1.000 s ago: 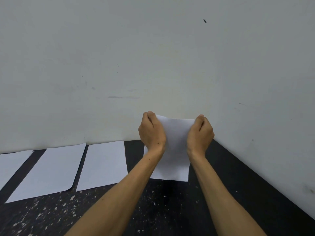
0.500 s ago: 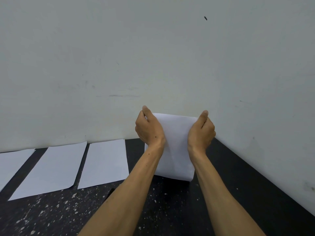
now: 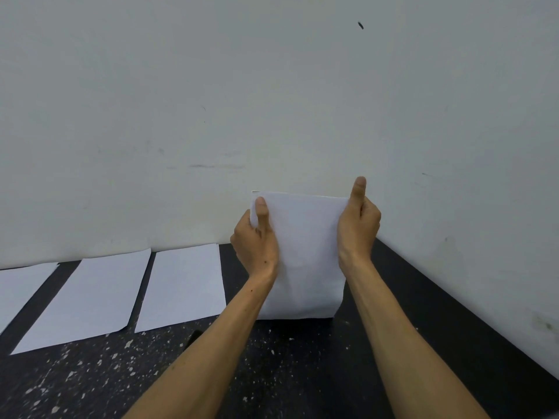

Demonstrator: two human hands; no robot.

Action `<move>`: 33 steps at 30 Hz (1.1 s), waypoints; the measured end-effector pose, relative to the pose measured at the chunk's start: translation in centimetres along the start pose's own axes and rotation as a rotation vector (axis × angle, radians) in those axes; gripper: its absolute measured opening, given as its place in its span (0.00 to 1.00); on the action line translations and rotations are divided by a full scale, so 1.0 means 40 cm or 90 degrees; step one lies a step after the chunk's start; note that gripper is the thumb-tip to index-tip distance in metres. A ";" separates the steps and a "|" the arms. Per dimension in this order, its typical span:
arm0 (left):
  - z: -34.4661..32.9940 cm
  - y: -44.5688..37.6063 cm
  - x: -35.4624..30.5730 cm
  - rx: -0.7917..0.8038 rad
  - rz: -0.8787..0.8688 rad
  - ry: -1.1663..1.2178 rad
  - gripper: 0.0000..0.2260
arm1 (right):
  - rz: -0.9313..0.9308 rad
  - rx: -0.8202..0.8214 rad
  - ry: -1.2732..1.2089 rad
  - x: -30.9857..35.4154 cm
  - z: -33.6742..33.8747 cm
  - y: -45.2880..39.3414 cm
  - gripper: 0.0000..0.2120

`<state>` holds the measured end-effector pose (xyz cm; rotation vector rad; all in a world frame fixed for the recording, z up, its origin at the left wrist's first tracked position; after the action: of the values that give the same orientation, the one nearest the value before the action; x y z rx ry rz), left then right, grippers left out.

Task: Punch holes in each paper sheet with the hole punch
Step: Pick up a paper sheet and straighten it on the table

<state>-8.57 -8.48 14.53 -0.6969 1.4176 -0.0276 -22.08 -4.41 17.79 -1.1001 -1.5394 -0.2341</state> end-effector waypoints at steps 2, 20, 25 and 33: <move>0.000 -0.010 -0.008 -0.013 -0.002 0.017 0.26 | 0.013 0.072 -0.024 -0.012 0.020 0.009 0.28; 0.043 0.007 0.090 0.168 0.025 -0.152 0.24 | -0.189 0.169 -0.026 -0.140 0.087 0.032 0.12; 0.055 0.046 0.172 0.203 0.023 -0.276 0.26 | -0.161 0.120 0.000 -0.132 0.050 0.008 0.14; 0.045 0.006 0.199 0.159 0.110 -0.270 0.29 | -0.217 0.148 0.282 -0.201 0.059 0.110 0.29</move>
<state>-5.53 -10.83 7.32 -0.3443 1.0383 0.0740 -21.35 -4.48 8.37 -0.5510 -1.3035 -0.4830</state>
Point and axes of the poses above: each hand's wrist, its own y-axis away from the middle knuckle, its own z-axis out of the back of the hand, x = y × z, the point moved 1 cm from there along -y, towards the middle knuckle, and after that the axes turned 7 degrees about -y, right-handed, at the moved point
